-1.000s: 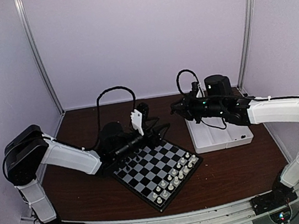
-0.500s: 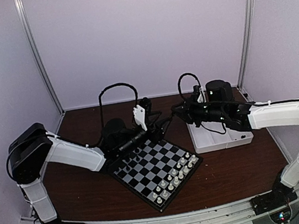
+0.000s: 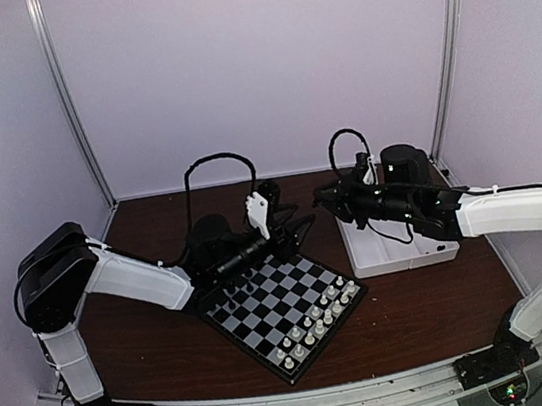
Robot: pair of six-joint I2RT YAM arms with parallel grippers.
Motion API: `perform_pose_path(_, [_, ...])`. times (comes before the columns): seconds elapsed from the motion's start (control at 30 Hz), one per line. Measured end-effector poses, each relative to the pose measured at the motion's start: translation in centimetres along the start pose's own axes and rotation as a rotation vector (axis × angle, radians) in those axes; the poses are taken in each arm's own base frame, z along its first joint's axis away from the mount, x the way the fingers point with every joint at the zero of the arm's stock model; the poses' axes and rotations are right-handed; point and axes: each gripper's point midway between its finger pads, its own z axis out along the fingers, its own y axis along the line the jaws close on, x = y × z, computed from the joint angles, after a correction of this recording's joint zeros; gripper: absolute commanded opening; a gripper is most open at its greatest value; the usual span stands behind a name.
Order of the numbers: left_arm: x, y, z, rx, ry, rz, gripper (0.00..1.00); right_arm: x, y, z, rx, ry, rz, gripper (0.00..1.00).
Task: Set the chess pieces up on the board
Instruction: Place the chess piece on the chessboard.
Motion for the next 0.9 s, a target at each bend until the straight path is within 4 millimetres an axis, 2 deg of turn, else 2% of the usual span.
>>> perform_pose_path(0.23, [0.0,-0.6,0.0,0.033,0.002,0.006,0.4,0.6,-1.5,-0.1,0.023,0.012,0.023,0.2])
perform_pose_path(0.63, [0.9,-1.1,0.5,0.067,0.062,0.009,0.41,1.0,-0.9,-0.3,-0.01,0.036,0.041,0.2])
perform_pose_path(0.8, [1.2,-1.4,0.8,0.086,0.089,0.005,0.41,1.4,-1.4,-0.4,-0.009,0.048,0.059,0.2])
perform_pose_path(0.9, [1.2,-1.5,0.9,0.094,0.097,0.004,0.37,1.6,-1.3,-0.4,-0.016,0.06,0.064,0.21])
